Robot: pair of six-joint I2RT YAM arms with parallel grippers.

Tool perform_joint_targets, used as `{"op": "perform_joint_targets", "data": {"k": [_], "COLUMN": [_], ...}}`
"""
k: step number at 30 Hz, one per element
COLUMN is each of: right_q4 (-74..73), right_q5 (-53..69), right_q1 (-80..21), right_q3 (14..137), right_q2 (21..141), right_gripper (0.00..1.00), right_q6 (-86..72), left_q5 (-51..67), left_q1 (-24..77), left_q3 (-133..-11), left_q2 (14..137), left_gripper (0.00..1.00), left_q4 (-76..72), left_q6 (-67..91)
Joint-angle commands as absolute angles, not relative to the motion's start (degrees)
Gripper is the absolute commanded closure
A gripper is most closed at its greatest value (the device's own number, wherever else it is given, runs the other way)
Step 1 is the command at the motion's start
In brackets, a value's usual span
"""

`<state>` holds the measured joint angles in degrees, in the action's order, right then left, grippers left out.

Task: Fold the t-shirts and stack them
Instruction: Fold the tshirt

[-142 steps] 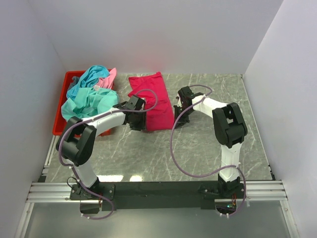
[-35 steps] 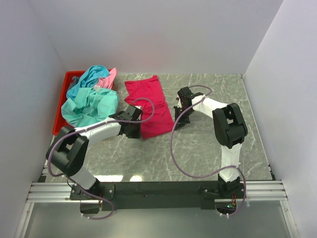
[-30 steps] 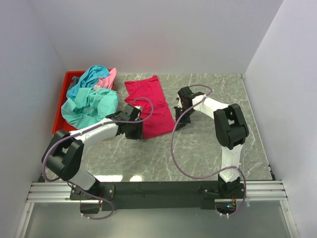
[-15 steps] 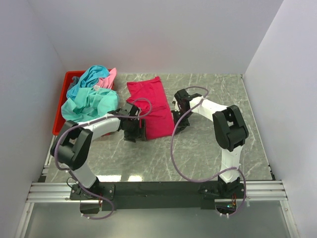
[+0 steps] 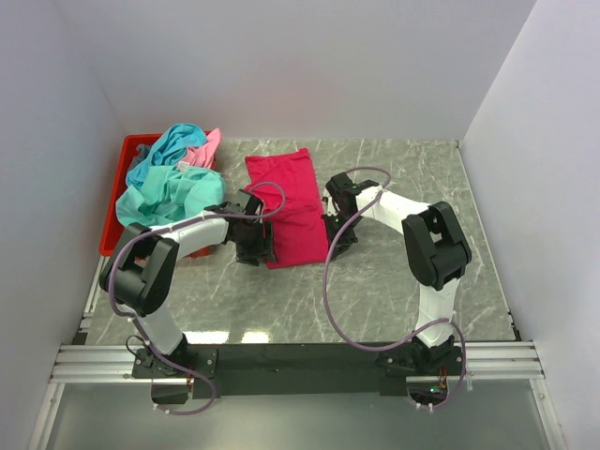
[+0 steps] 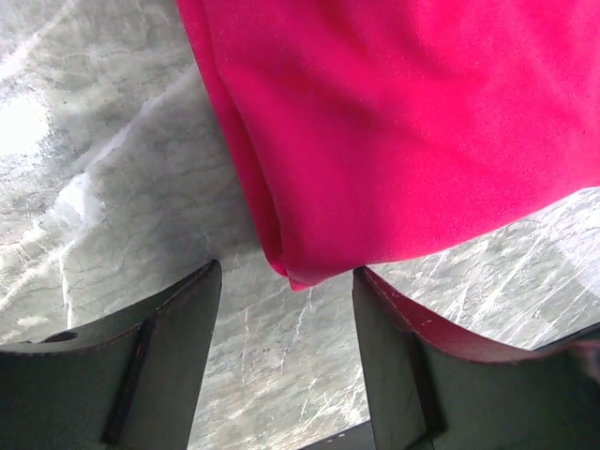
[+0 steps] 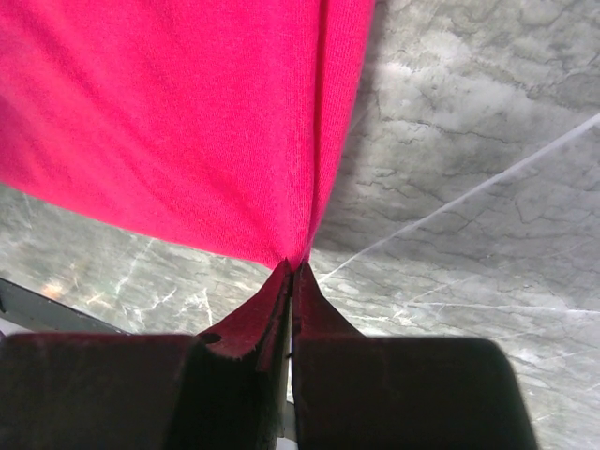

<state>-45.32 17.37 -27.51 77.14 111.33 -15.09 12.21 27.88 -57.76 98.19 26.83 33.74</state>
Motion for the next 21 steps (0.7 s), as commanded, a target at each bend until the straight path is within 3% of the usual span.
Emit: {"op": "perform_joint_targets", "data": {"k": [1, 7, 9, 14, 21], "right_q4": [-47.2, -47.5, -47.8, -47.7, -47.1], "right_q5": [15.9, 15.6, 15.2, 14.8, 15.6], "right_q1": [-27.7, -27.7, -27.6, -27.3, -25.2], "right_q3": [77.5, 79.0, 79.5, 79.9, 80.9], "right_q2": [108.3, 109.4, 109.6, 109.4, 107.7], "right_gripper": [0.97, 0.91, 0.84, 0.7, 0.59], "right_q6": [-14.8, -14.9, -14.9, -14.9, -16.3], "left_q5": [9.3, 9.7, 9.1, 8.8, 8.7], "left_q1": [27.6, 27.8, 27.9, 28.1, 28.2], "left_q3": [-55.2, -55.6, -56.9, -57.8, -59.8], "left_q2": [97.7, 99.0, 100.0, 101.1, 102.6], "left_gripper": [0.35, 0.42, 0.46, 0.46, 0.46], "left_q4": [30.2, 30.4, 31.2, 30.8, 30.9], "left_q6": [33.5, 33.1, 33.0, 33.0, 32.9]}}
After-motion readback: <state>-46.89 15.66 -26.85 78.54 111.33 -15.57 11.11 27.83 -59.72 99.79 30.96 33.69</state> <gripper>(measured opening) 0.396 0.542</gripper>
